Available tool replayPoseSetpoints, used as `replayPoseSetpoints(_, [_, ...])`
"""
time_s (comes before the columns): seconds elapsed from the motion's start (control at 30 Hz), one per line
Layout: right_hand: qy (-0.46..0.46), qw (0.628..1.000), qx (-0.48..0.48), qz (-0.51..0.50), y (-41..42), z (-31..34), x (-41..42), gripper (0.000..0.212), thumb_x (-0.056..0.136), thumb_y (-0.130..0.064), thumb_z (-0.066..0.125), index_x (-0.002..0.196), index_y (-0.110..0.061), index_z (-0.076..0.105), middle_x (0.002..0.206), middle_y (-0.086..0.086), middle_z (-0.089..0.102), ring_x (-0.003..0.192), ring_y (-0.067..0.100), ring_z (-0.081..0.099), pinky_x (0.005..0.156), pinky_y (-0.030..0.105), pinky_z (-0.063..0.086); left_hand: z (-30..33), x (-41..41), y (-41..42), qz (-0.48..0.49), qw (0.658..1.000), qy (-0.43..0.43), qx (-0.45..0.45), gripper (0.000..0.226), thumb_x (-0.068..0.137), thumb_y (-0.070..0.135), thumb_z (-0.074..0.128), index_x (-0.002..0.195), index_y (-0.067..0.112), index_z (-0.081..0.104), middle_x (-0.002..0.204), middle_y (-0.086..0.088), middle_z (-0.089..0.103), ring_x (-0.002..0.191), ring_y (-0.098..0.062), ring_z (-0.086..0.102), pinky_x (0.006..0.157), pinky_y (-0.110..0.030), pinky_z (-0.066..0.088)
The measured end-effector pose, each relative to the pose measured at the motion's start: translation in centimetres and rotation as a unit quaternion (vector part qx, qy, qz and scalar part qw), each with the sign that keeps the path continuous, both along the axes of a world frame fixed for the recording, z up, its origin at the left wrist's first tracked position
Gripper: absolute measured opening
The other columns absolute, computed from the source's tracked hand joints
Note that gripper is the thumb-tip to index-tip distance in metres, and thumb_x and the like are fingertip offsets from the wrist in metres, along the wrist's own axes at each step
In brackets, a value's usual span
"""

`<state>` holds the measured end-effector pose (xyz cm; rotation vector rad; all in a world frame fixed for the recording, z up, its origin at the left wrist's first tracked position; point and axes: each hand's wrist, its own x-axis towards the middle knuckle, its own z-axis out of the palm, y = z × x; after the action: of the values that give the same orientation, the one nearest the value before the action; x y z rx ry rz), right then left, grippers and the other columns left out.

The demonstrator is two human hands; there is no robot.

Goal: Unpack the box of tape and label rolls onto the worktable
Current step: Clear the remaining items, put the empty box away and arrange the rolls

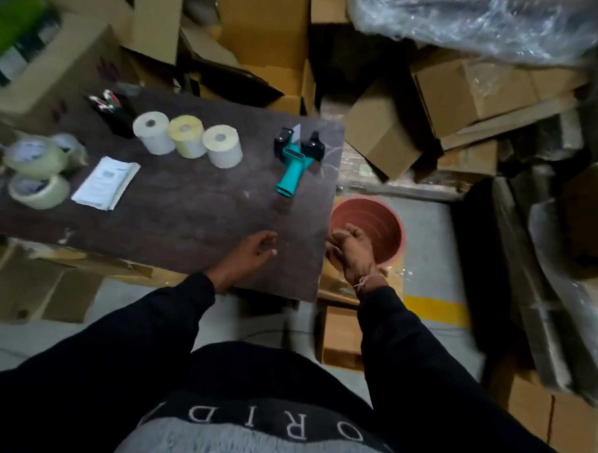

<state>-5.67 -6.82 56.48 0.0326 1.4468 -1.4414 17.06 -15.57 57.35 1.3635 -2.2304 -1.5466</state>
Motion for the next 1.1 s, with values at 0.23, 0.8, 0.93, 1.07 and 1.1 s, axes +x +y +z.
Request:
replayPoseSetpoints(0.23, [0.144, 0.985, 0.021, 0.092, -8.5, 0.2, 2.0, 0.04, 0.089, -0.002, 0.063, 0.126, -0.012, 0.052, 0.101, 0.004, 0.064, 0.09, 0.018, 0.063, 0.089, 0.04, 0.055, -0.7, 2.3, -7.9, 0.0, 1.0, -0.023, -0.001, 0.05, 0.1, 0.011, 0.061, 0.147, 0.004, 0.046, 0.148, -0.013, 0.052, 0.134, -0.027, 0.053, 0.112, -0.033, 0.042])
replayPoseSetpoints(0.8, [0.559, 0.738, 0.254, 0.28, -24.1, -3.8, 6.1, 0.064, 0.085, -0.015, 0.063, 0.147, -0.018, 0.047, 0.163, 0.018, 0.012, 0.124, 0.045, 0.051, 0.111, 0.038, 0.042, -3.7, 2.1, -30.7, -0.297, 0.84, -0.231, -0.392, 0.078, 0.099, 0.028, 0.049, 0.163, 0.014, 0.006, 0.17, -0.016, -0.013, 0.156, -0.043, -0.011, 0.126, -0.056, 0.004])
replayPoseSetpoints(0.93, [0.566, 0.729, 0.265, 0.278, -25.0, -4.4, 5.5, 0.069, 0.086, -0.011, 0.061, 0.152, -0.018, 0.039, 0.165, 0.019, 0.005, 0.13, 0.045, 0.046, 0.115, 0.037, 0.036, -5.3, 2.1, -30.7, -0.292, 0.855, -0.223, -0.367, 0.076, 0.1, 0.03, 0.047, 0.162, 0.009, 0.008, 0.168, -0.018, -0.021, 0.154, -0.045, -0.018, 0.126, -0.057, 0.002])
replayPoseSetpoints(1.07, [0.541, 0.739, 0.283, 0.284, -25.4, -4.4, 5.1, 0.068, 0.089, -0.017, 0.059, 0.153, -0.025, 0.036, 0.166, 0.012, 0.002, 0.136, 0.041, 0.042, 0.118, 0.042, 0.033, -5.3, 1.9, -30.5, -0.285, 0.863, -0.205, -0.364, 0.083, 0.098, 0.032, 0.05, 0.163, 0.012, 0.003, 0.168, -0.016, -0.022, 0.154, -0.043, -0.021, 0.126, -0.055, -0.003])
replayPoseSetpoints(1.1, [0.554, 0.718, 0.31, 0.285, -25.6, -4.2, 5.4, 0.066, 0.09, -0.023, 0.058, 0.152, -0.026, 0.037, 0.166, 0.013, 0.005, 0.135, 0.042, 0.041, 0.117, 0.045, 0.035, -5.1, 2.1, -30.7, -0.289, 0.867, -0.19, -0.357, 0.084, 0.098, 0.032, 0.051, 0.163, 0.014, 0.002, 0.168, -0.015, -0.022, 0.154, -0.041, -0.022, 0.126, -0.053, -0.005])
